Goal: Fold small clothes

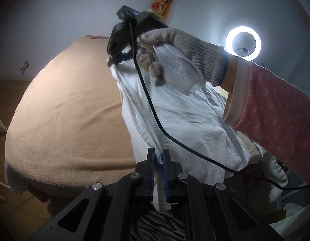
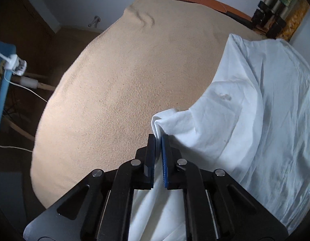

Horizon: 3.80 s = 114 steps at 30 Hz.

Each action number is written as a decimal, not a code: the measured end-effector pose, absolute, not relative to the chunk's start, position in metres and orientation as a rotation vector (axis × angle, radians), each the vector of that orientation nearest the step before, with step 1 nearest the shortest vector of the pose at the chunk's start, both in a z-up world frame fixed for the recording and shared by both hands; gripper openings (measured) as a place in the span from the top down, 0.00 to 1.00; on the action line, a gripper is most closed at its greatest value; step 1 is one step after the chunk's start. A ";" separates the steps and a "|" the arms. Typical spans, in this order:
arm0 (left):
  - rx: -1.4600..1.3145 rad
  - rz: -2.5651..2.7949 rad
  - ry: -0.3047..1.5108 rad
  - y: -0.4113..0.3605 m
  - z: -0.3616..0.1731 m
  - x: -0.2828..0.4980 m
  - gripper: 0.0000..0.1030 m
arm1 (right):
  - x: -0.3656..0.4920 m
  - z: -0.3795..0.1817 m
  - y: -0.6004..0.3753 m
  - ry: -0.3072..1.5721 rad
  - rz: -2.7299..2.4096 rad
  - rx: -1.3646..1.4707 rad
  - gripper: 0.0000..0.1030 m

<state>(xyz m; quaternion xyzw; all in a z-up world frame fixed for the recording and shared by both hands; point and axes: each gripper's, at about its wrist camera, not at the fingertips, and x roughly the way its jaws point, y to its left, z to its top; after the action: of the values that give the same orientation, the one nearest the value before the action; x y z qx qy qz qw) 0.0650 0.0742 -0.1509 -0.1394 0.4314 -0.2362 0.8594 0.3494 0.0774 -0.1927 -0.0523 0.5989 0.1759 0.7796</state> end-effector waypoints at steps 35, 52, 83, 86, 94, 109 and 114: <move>-0.037 -0.710 0.972 -0.046 -0.139 0.052 0.94 | 0.315 -0.163 -0.157 1.108 0.274 0.243 0.96; -0.050 -0.581 1.016 -0.017 -0.167 0.093 0.87 | 0.307 -0.182 -0.170 1.126 0.267 0.269 0.84; -0.066 -0.704 0.938 -0.108 -0.118 0.094 0.42 | 0.136 -0.097 -0.475 0.945 -0.053 0.355 0.56; -0.071 -0.720 0.957 -0.124 -0.123 0.099 0.42 | 0.120 -0.106 -0.507 0.981 -0.104 0.332 0.56; -0.075 -0.725 0.989 -0.154 -0.136 0.111 0.42 | 0.111 -0.149 -0.559 1.080 -0.162 0.334 0.56; -0.103 -0.700 1.002 -0.158 -0.140 0.120 0.44 | 0.093 -0.139 -0.534 1.052 -0.092 0.269 0.95; -0.110 -0.700 0.998 -0.153 -0.139 0.120 0.44 | 0.086 -0.108 -0.511 0.960 -0.015 0.355 0.96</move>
<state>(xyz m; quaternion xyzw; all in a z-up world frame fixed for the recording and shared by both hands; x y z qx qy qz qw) 0.1202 -0.1531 -0.1390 -0.0518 0.4684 -0.3287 0.8184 0.0861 -0.5107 -0.1075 0.1696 0.4595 -0.0072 0.8718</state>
